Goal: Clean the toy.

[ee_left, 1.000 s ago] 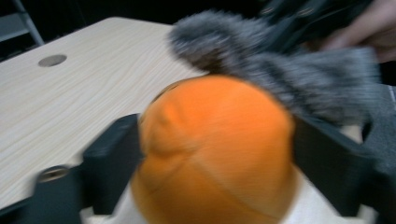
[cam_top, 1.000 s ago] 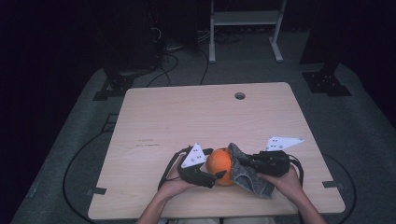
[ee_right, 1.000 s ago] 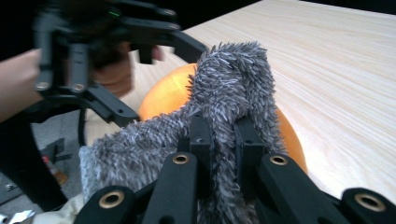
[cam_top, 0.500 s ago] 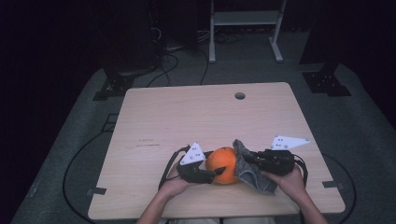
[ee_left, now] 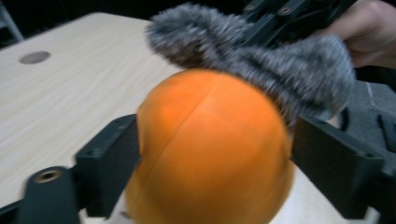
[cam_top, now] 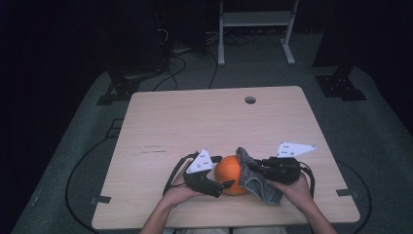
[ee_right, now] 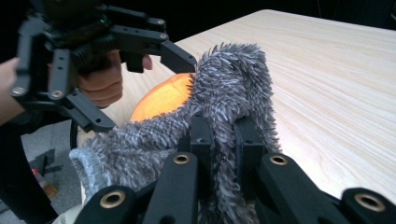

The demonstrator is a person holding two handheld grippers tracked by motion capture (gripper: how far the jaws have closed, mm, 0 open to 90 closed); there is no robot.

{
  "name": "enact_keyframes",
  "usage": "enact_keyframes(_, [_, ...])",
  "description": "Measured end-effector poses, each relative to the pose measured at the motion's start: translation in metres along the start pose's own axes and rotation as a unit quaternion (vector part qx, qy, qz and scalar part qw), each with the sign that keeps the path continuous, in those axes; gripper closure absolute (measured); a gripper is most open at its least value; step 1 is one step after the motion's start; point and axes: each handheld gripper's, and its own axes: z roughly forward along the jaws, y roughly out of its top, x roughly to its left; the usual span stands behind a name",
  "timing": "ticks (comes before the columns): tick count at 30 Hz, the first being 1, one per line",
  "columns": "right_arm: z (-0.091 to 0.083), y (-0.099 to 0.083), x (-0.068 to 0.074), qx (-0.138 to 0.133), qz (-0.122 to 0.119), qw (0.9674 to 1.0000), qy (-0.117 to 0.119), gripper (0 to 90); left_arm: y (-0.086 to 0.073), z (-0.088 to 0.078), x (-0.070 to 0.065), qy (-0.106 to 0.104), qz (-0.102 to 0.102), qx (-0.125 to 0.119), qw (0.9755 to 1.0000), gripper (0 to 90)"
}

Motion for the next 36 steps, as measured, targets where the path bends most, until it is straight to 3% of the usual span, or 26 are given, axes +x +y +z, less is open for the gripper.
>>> enact_keyframes(3, [-0.001,-0.002,-0.005,-0.001,0.004,1.0000,-0.002,80.7,-0.008,0.010,0.004,-0.006,-0.019,-0.003,0.9998,9.0])
enact_keyframes(5, [-0.002,-0.003,-0.008,-0.003,0.005,0.9999,-0.015,80.6,-0.009,0.010,0.002,-0.002,-0.020,-0.016,0.9997,19.0])
enact_keyframes(7, [-0.003,-0.004,-0.012,-0.006,0.015,0.9996,-0.024,80.6,-0.008,0.012,-0.003,0.023,-0.019,-0.017,0.9994,30.5])
enact_keyframes(9, [-0.004,-0.003,-0.013,-0.009,0.016,0.9993,-0.033,80.7,-0.004,0.010,-0.005,0.036,-0.029,-0.016,0.9988,35.6])
enact_keyframes(12, [-0.012,0.004,-0.008,-0.025,0.013,0.9993,-0.025,80.7,0.002,0.005,-0.007,0.055,-0.044,-0.014,0.9974,37.3])
enact_keyframes(14, [-0.014,0.010,0.000,-0.028,0.003,0.9996,0.004,80.6,0.005,0.003,-0.008,0.068,-0.050,-0.011,0.9964,37.2])
enact_keyframes(17, [-0.003,0.010,0.008,-0.003,-0.028,0.9996,-0.010,80.6,0.005,0.003,-0.012,0.039,-0.040,0.002,0.9984,34.8])
enact_keyframes(21, [-0.003,0.006,-0.002,-0.003,-0.012,0.9998,-0.016,80.5,0.000,-0.003,-0.007,-0.015,-0.033,-0.009,0.9993,32.1])
enact_keyframes(24, [-0.006,0.004,-0.007,-0.003,-0.002,0.9999,-0.012,80.5,-0.002,0.002,-0.005,0.004,-0.019,-0.013,0.9997,22.4])
enact_keyframes(26, [-0.005,0.003,-0.008,-0.003,-0.002,1.0000,-0.006,80.4,-0.004,0.011,-0.004,0.036,-0.016,0.003,0.9992,12.4])
enact_keyframes(28, [-0.005,0.003,-0.008,0.001,-0.003,1.0000,-0.003,80.4,-0.008,0.017,-0.001,0.026,-0.027,0.006,0.9993,8.0])
enact_keyframes(30, [-0.005,0.003,-0.007,0.004,-0.011,0.9999,-0.009,80.5,-0.011,0.019,-0.002,0.026,-0.024,-0.009,0.9993,15.6])
enact_keyframes(33, [-0.008,0.006,-0.003,0.008,-0.014,0.9998,-0.009,80.7,-0.011,0.020,-0.009,0.041,-0.017,-0.011,0.9989,29.7])
enact_keyframes(35, [-0.008,0.010,0.005,0.003,-0.017,0.9995,0.026,80.6,-0.008,0.024,-0.016,0.051,-0.006,-0.006,0.9987,33.2])
enact_keyframes(36, [-0.005,0.014,0.011,0.006,-0.031,0.9990,0.032,80.6,-0.006,0.026,-0.020,0.051,0.000,-0.003,0.9987,34.0])
